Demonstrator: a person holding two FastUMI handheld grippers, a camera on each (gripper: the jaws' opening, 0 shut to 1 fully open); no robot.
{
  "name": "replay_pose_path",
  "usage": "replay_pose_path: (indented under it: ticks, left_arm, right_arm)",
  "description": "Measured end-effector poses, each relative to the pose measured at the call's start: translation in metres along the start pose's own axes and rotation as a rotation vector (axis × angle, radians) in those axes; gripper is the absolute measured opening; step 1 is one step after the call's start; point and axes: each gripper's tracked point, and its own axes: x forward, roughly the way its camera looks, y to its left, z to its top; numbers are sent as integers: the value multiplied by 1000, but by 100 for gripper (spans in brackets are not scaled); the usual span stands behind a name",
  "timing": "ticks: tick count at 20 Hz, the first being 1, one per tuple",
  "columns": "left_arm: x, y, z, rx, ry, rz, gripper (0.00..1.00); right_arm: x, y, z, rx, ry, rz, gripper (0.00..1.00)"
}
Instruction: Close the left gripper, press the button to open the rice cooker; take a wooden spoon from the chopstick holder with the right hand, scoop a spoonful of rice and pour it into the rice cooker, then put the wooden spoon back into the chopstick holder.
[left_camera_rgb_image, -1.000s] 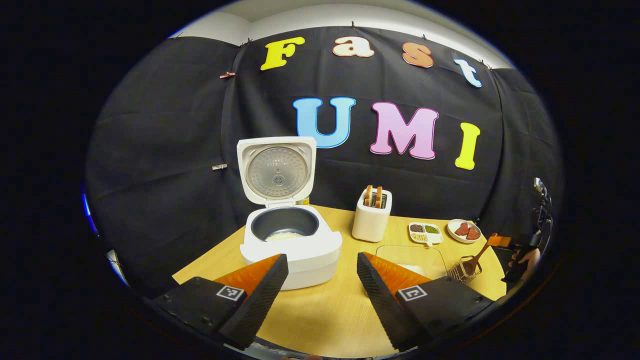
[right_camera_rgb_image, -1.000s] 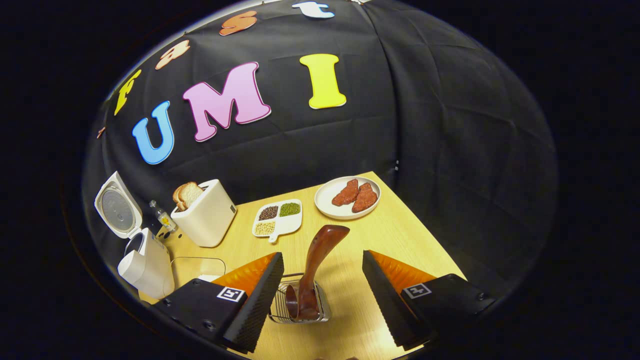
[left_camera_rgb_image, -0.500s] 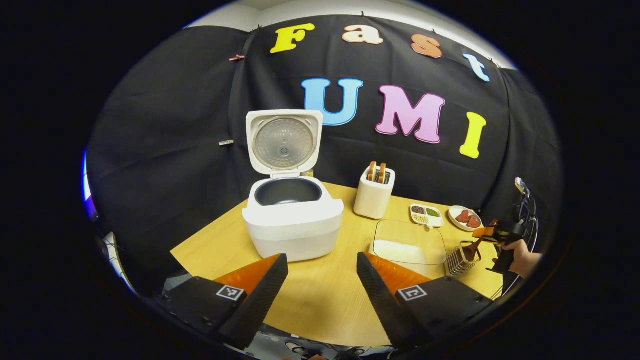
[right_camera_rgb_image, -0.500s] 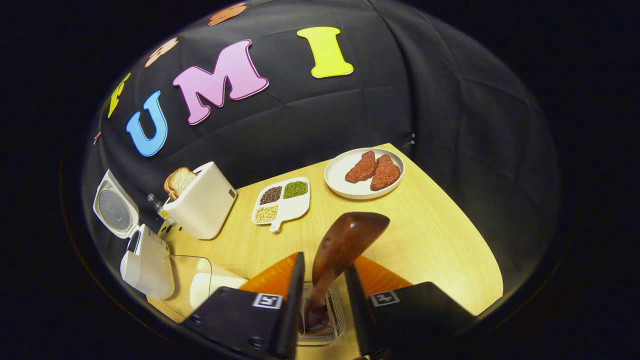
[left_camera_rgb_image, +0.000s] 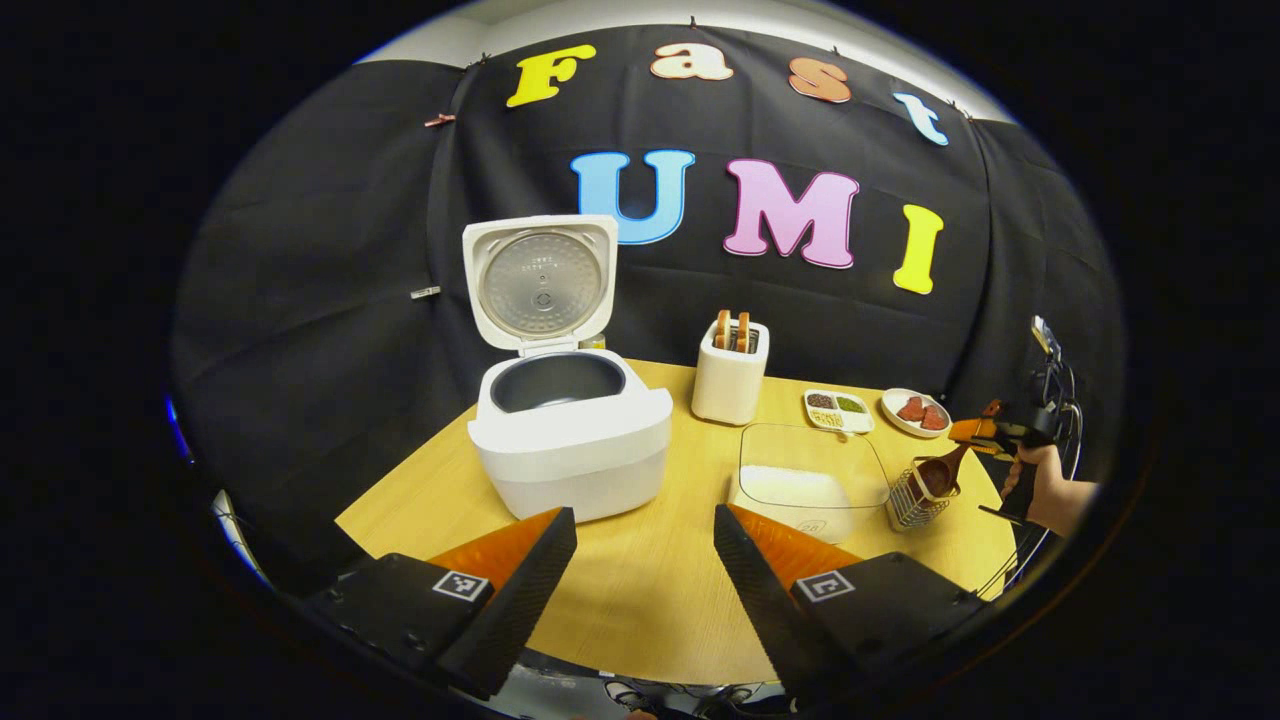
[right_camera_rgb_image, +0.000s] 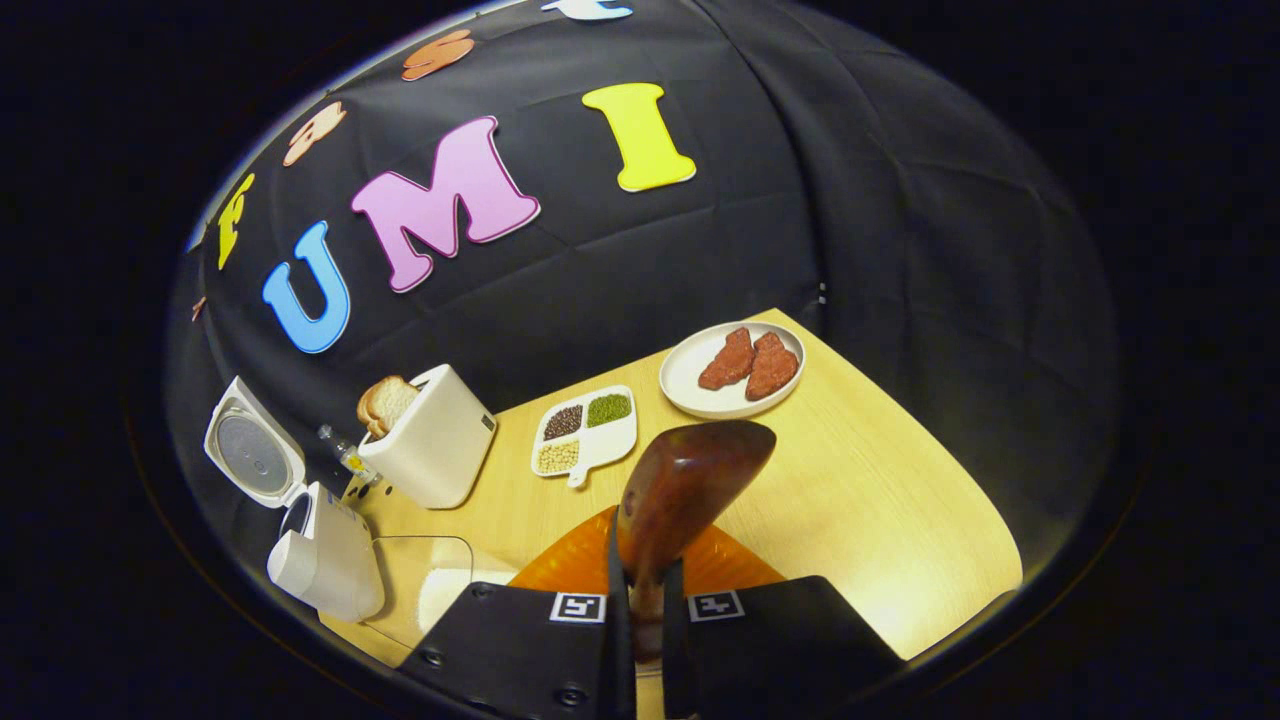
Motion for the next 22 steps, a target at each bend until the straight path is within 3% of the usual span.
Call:
replay_pose_path:
  ticks: [4, 7, 10, 17, 22]
  left_arm:
    - [10, 4, 7, -19, -18, -55, 96]
    - [17, 14, 17, 15, -57, -89, 96]
    - [22, 23, 23, -17, -75, -127, 96]
    - [39, 65, 19, -43, -64, -141, 95]
    - [52, 82, 11, -55, -39, -143, 96]
  right_arm:
    - [-30, 22, 41, -101, -77, 4, 15]
    - [-49, 45, 68, -76, -112, 2, 15]
    - [-61, 68, 83, -59, -148, 0, 15]
    - [-56, 137, 59, -112, -144, 45, 15]
    - [-33, 179, 15, -178, -109, 85, 15]
